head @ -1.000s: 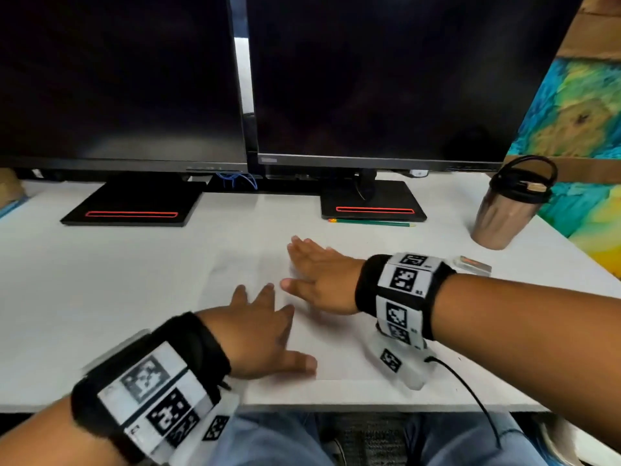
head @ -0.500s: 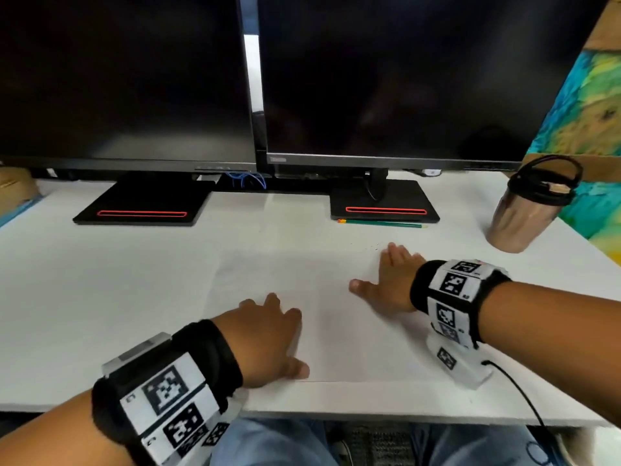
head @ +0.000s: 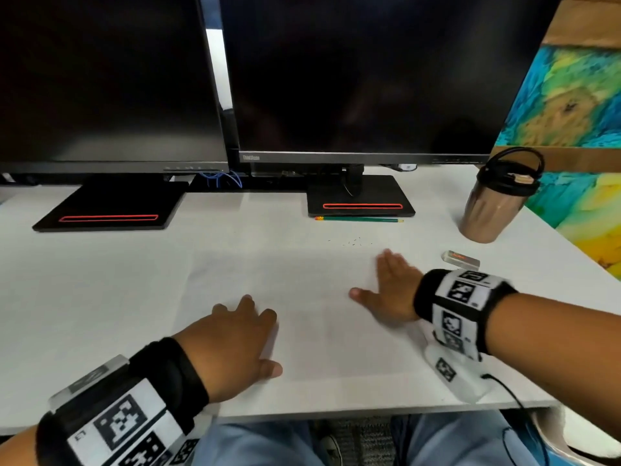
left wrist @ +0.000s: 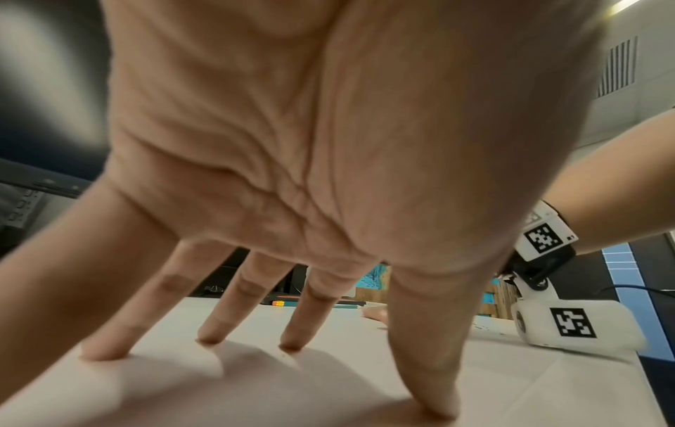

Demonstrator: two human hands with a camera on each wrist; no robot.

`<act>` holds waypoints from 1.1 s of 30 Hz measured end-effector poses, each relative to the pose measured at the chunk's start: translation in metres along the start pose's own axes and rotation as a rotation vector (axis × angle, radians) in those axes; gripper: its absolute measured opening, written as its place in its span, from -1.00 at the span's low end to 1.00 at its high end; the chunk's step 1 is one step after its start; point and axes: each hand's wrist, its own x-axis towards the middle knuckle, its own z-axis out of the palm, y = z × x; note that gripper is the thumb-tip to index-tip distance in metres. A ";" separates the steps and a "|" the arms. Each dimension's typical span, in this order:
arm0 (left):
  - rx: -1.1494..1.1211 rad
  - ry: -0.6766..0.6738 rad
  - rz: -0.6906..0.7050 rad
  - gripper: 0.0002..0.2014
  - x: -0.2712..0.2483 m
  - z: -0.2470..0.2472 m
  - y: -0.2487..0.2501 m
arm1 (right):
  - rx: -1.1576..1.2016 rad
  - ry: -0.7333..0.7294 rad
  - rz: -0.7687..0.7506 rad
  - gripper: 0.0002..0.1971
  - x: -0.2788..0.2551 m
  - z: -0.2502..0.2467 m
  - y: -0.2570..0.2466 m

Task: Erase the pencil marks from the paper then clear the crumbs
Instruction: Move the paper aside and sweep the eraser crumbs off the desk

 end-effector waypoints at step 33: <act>-0.036 -0.020 -0.021 -0.31 -0.001 0.001 -0.004 | -0.050 -0.100 -0.266 0.06 -0.065 0.009 0.027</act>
